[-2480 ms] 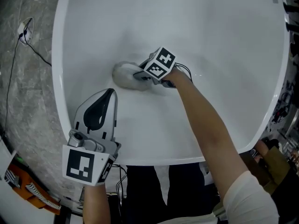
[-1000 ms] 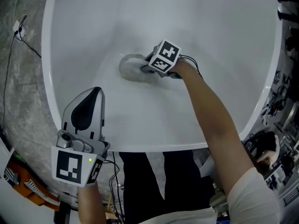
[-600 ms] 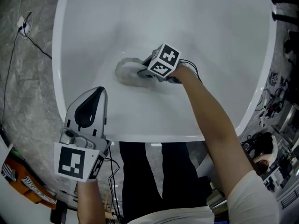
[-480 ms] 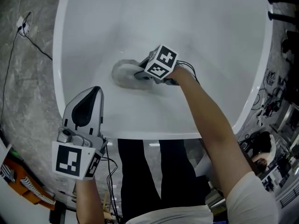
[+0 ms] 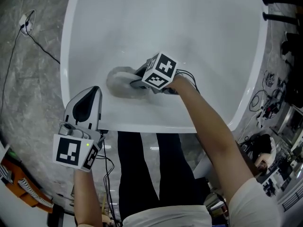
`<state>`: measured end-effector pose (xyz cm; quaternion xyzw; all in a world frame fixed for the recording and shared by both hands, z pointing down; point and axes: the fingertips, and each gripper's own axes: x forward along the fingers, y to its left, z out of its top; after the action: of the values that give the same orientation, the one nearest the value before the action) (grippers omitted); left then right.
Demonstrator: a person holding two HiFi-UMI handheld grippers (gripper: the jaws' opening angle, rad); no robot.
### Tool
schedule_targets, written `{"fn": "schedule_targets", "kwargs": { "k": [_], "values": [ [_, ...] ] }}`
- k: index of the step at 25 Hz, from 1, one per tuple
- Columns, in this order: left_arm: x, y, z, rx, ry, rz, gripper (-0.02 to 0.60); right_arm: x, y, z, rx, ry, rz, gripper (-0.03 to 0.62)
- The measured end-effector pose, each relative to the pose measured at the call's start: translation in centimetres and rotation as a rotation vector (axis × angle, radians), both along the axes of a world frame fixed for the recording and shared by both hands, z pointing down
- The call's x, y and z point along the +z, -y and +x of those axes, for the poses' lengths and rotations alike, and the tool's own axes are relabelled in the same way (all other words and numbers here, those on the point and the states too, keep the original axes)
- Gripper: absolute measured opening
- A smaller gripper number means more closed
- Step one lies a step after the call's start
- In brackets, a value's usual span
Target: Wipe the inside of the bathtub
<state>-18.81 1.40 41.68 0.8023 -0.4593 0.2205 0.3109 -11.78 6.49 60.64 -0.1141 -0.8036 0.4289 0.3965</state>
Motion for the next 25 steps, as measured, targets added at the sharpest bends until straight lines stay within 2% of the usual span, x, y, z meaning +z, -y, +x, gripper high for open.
{"fn": "schedule_targets", "kwargs": {
  "k": [4,11,18,25],
  "values": [
    [0.8,-0.4,-0.2,0.008,-0.008,-0.021,0.008,-1.9,-0.6,-0.6,0.0,0.018,0.005,0.094],
    [1.8,0.5,0.6,0.099,-0.012,-0.009,0.008,-4.8,-1.8,-1.1,-0.013,0.054,0.015,0.094],
    [3.3,2.3,2.2,0.27,-0.001,-0.018,0.008,-7.7,-2.9,-1.1,-0.036,0.109,0.01,0.094],
    [5.4,4.2,5.9,0.454,0.059,-0.004,0.008,-9.6,-3.9,0.6,-0.054,0.157,-0.017,0.094]
  ]
}}
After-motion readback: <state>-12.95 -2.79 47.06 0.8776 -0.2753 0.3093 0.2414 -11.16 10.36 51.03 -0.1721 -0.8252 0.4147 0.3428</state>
